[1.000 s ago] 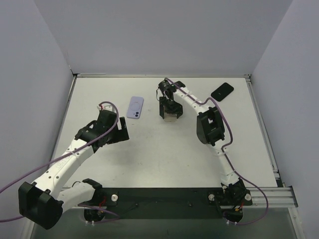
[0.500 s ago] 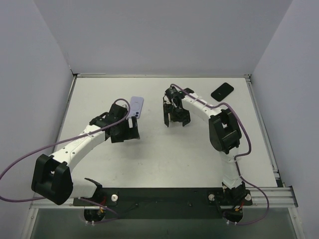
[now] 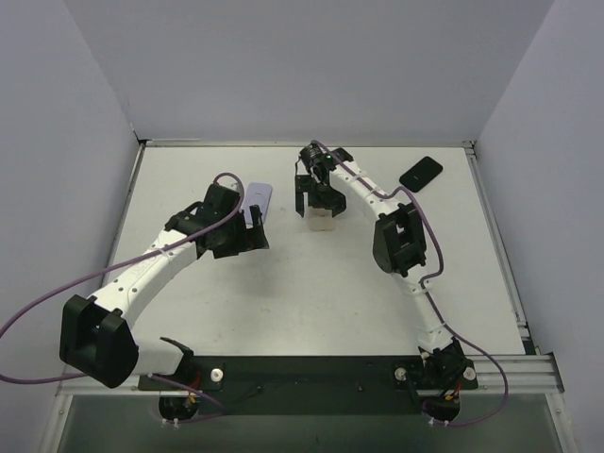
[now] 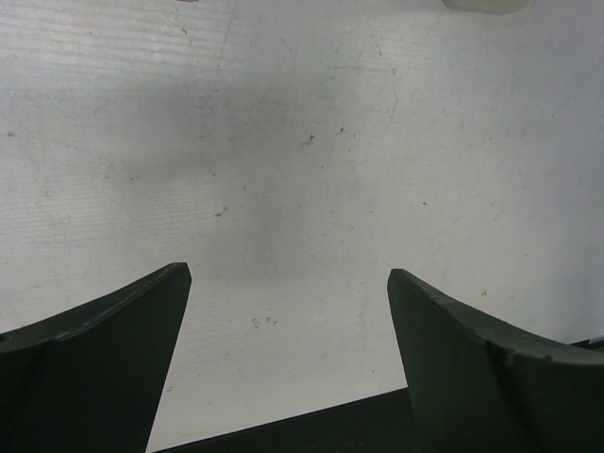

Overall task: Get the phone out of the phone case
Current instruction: Pick up the phone at the center of the board.

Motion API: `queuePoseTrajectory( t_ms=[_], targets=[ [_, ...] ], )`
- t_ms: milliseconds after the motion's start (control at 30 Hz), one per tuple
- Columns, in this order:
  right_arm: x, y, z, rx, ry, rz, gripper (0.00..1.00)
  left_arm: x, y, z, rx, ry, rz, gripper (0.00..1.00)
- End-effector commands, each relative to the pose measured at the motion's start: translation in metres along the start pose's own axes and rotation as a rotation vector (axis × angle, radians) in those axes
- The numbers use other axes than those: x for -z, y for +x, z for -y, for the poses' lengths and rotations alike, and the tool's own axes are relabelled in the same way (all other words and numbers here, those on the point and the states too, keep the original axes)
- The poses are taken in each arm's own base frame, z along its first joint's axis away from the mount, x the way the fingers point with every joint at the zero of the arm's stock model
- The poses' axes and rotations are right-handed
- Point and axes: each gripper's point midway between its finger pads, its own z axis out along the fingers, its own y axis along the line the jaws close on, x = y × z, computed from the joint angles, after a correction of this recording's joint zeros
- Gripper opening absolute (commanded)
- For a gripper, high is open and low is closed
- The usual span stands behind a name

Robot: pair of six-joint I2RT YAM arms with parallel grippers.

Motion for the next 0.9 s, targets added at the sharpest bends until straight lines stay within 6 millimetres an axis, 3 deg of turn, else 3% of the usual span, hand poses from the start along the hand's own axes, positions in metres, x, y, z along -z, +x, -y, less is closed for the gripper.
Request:
queuePoseTrajectory(
  t_ms=[0, 333, 600, 867],
  targets=[
    [-0.002, 0.017, 0.02, -0.058, 0.079, -0.098, 0.86, 0.008, -0.013, 0.003, 0.018, 0.0, 0.032, 0.97],
    [-0.018, 0.036, 0.027, -0.037, 0.124, -0.17, 0.88, 0.007, -0.012, 0.0, 0.021, -0.006, 0.027, 0.98],
    [-0.024, 0.027, 0.022, -0.023, 0.111, -0.15, 0.82, 0.008, -0.011, -0.001, 0.022, -0.006, 0.031, 0.97],
    [-0.025, 0.034, 0.013, -0.002, 0.068, -0.181, 0.85, 0.015, -0.013, -0.003, 0.032, -0.003, 0.044, 0.97]
  ],
)
